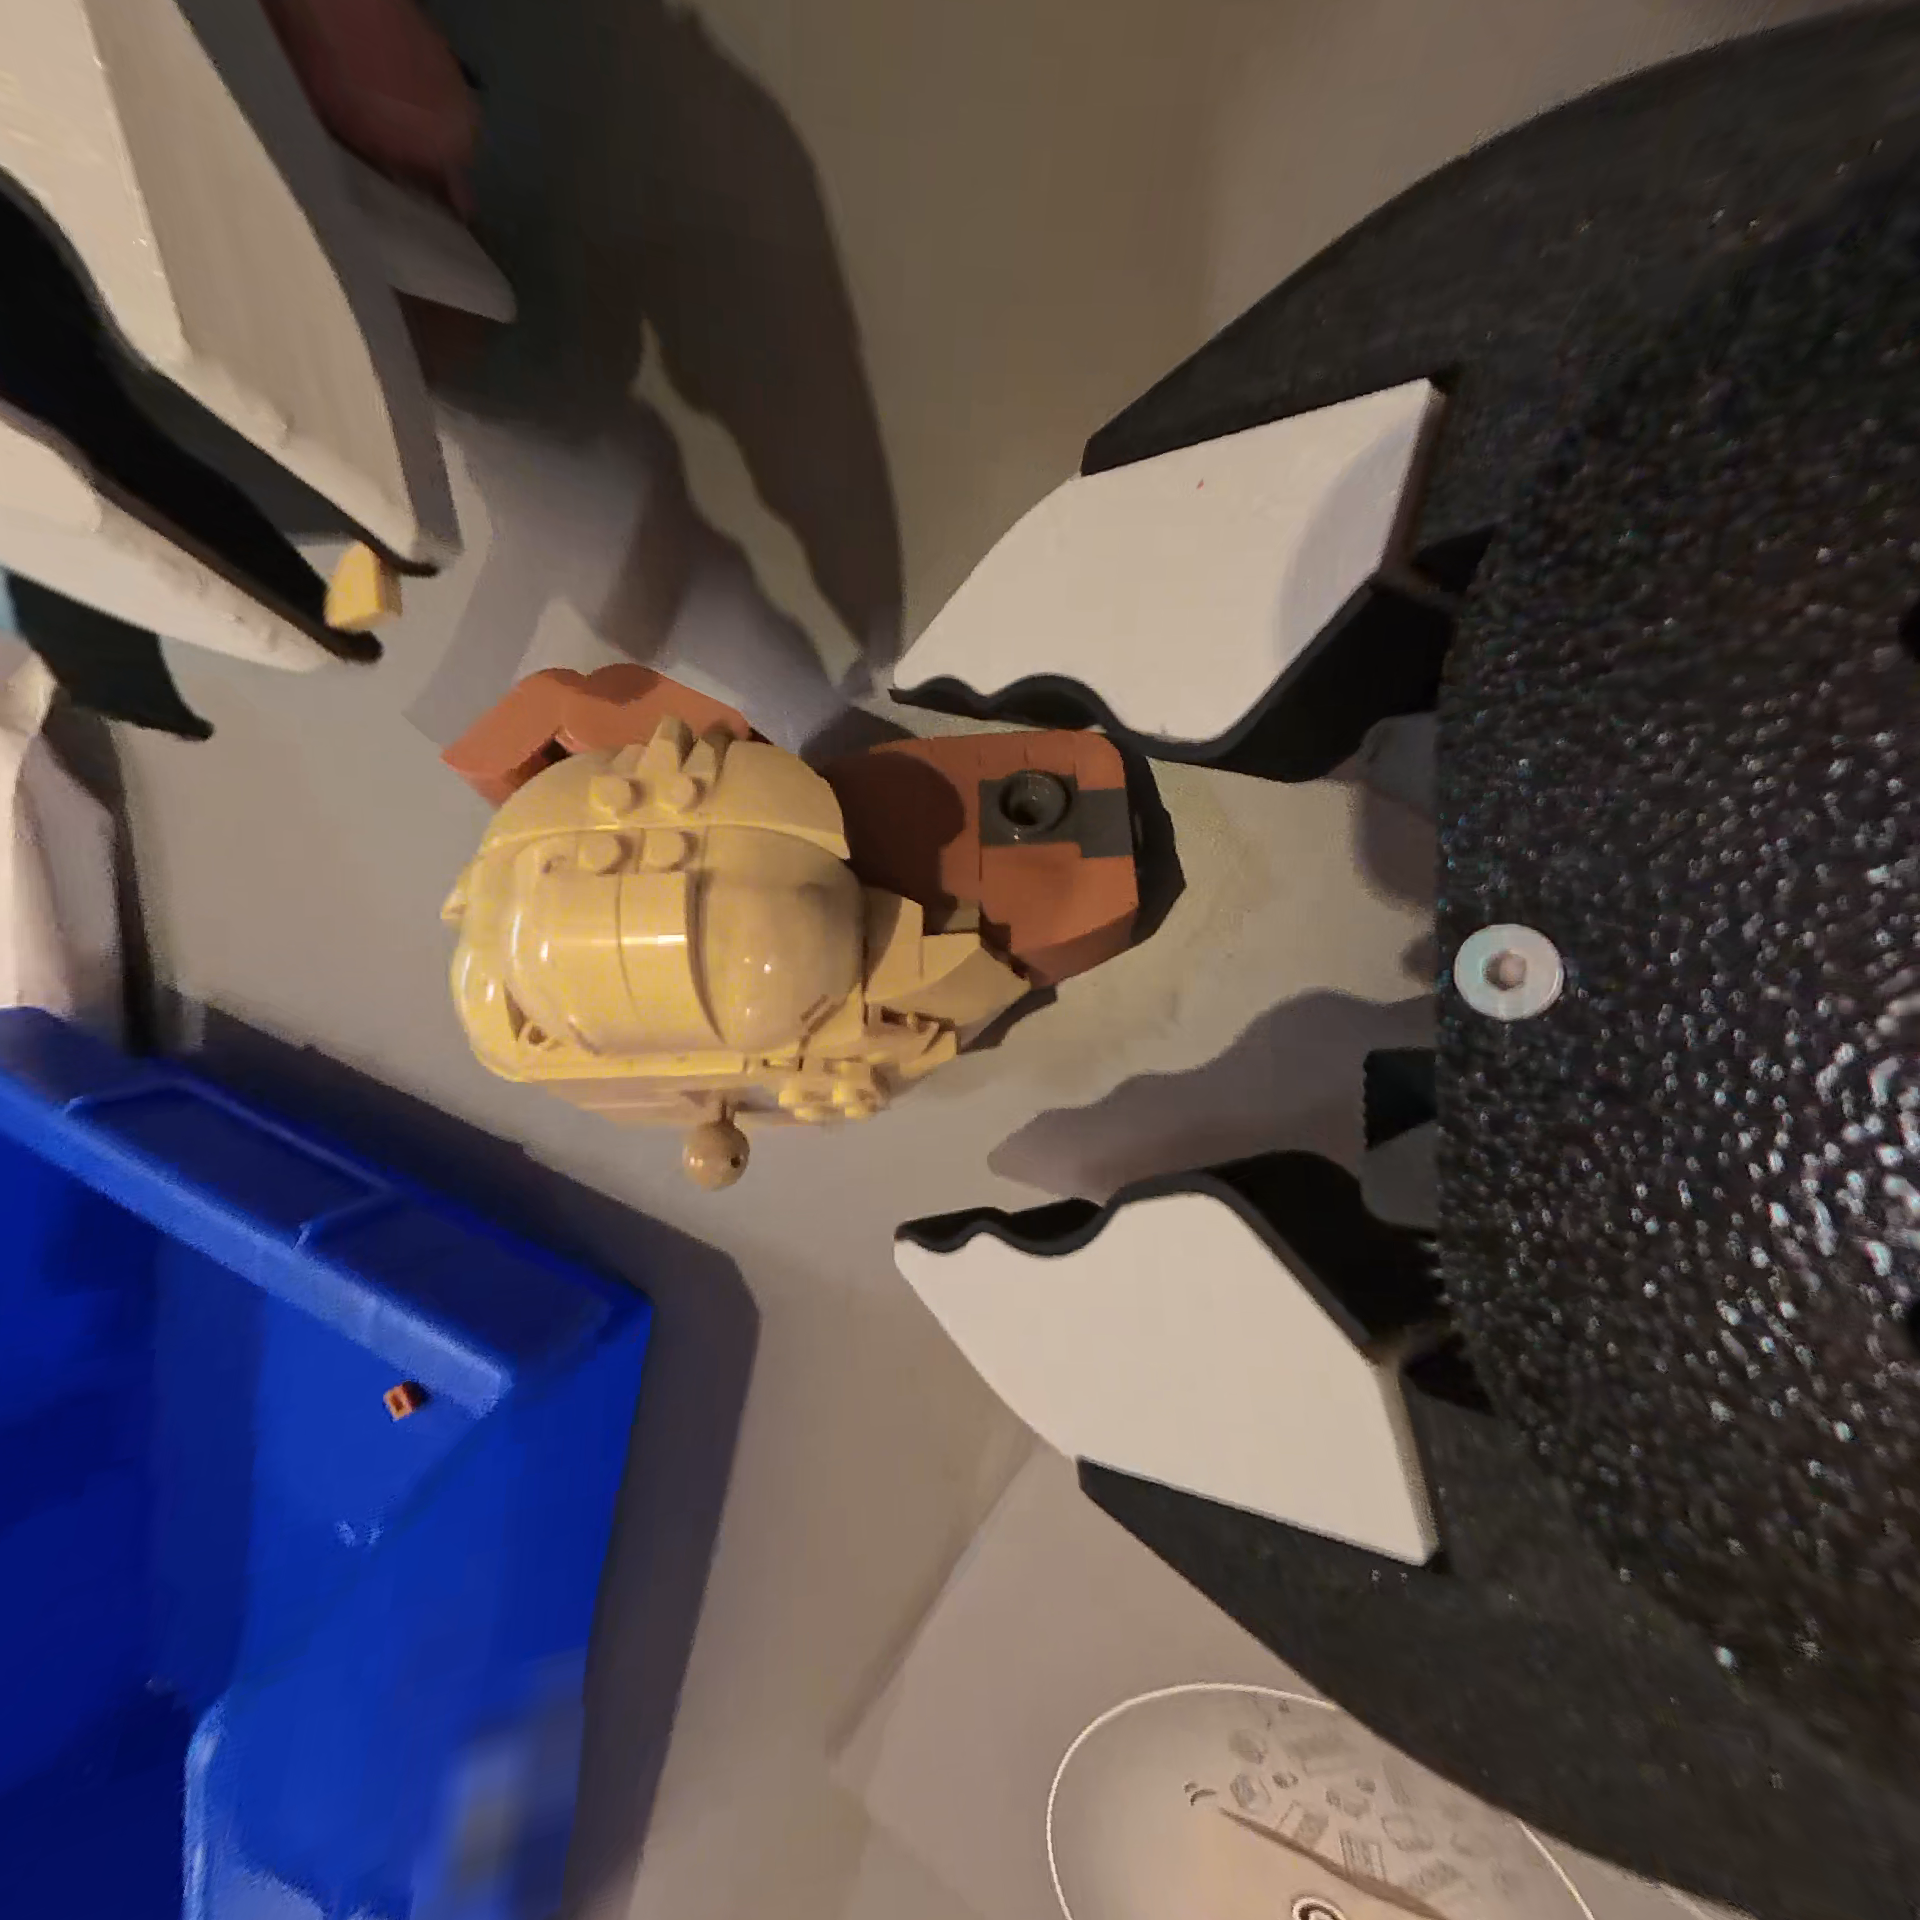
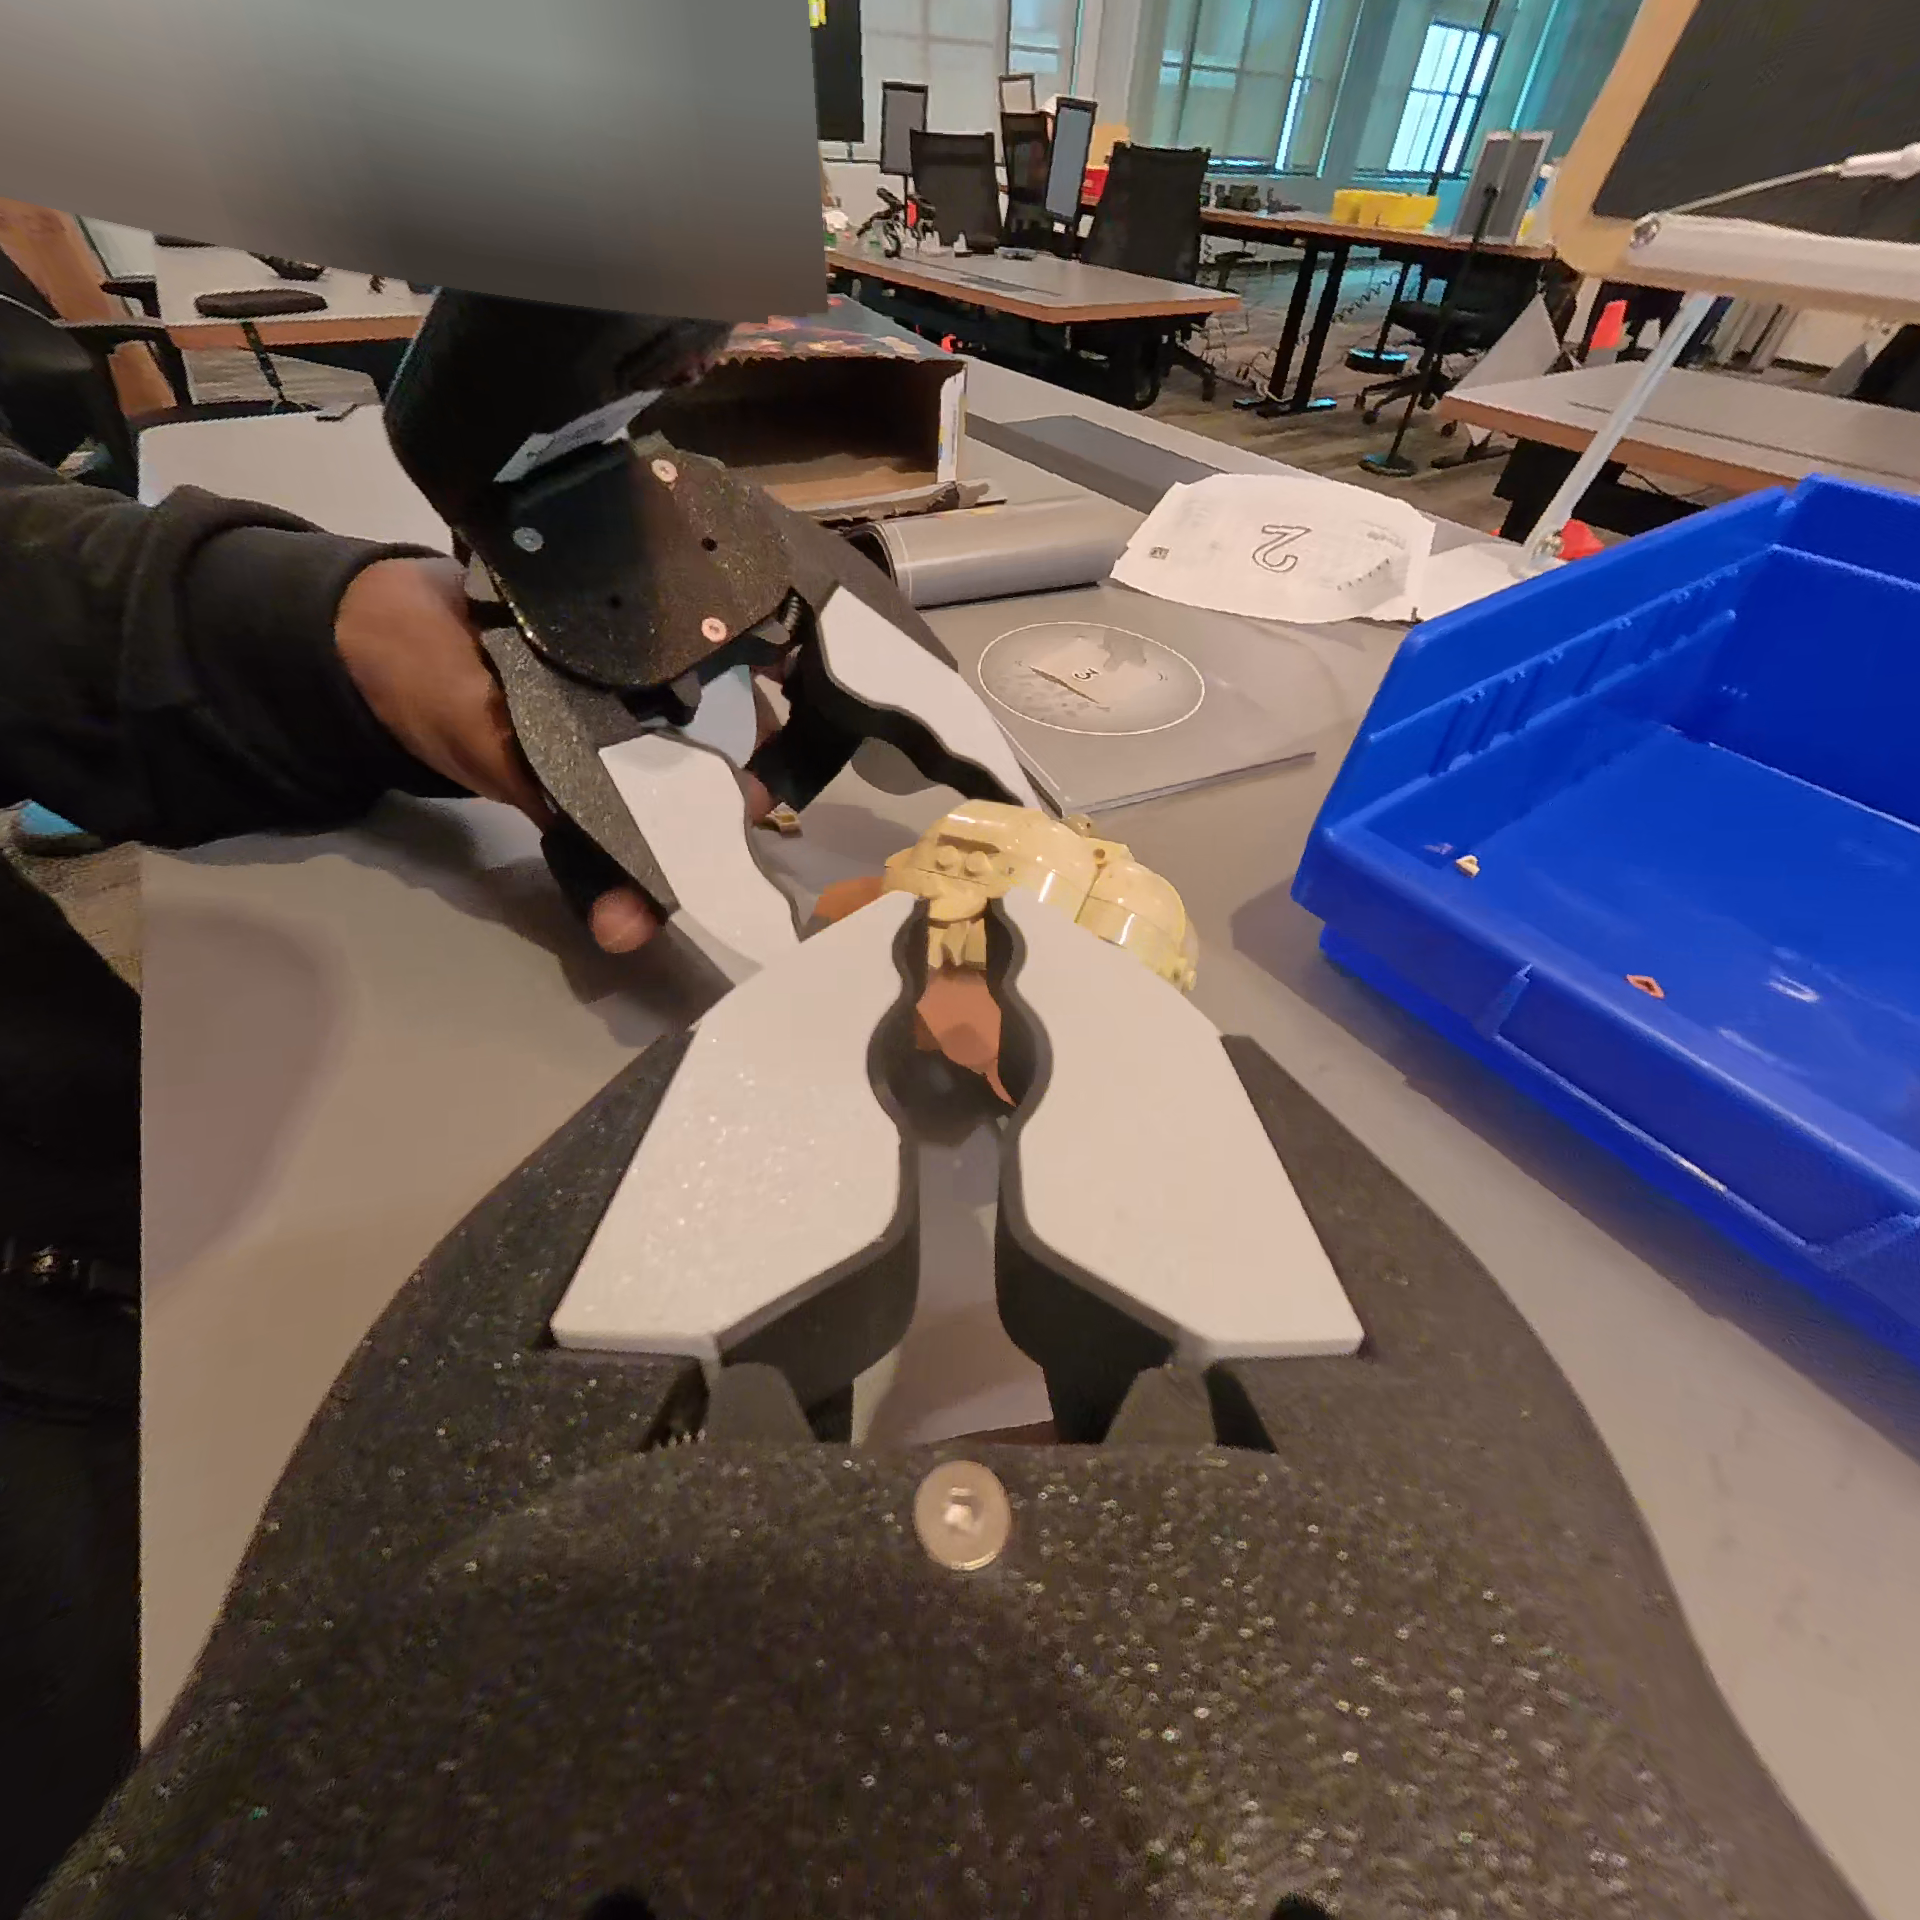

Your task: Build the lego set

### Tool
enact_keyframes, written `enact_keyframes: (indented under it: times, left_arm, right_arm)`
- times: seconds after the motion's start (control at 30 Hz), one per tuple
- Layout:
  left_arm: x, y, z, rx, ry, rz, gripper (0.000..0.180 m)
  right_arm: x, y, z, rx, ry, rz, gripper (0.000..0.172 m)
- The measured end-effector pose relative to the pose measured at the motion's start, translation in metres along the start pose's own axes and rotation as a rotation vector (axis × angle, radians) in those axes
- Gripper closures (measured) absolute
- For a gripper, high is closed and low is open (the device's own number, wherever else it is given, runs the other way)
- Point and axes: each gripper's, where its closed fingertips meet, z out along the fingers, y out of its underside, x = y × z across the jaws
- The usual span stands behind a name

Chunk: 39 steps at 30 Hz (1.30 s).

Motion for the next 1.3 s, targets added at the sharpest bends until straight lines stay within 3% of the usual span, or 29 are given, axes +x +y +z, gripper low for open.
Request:
enact_keyframes:
  times: [0.1,0.17,0.53,1.3]
  left_arm:
    - [0.003,0.007,0.008,-0.076,-0.005,0.033,0.094]
    - [0.007,0.009,0.011,-0.101,0.020,0.035,0.108]
    - [0.013,0.008,0.011,-0.119,0.191,-0.288,0.114]
    - [0.016,0.000,0.007,-0.119,0.183,-0.300,0.120]
  right_arm:
    - [0.002,0.003,0.002,-0.016,0.025,0.010,0.162]
    - [0.002,0.005,0.005,-0.026,0.041,0.010,0.162]
    - [0.002,-0.011,0.013,-0.004,0.158,-0.104,0.161]
    - [0.015,-0.003,0.037,-0.120,0.324,-0.095,0.161]
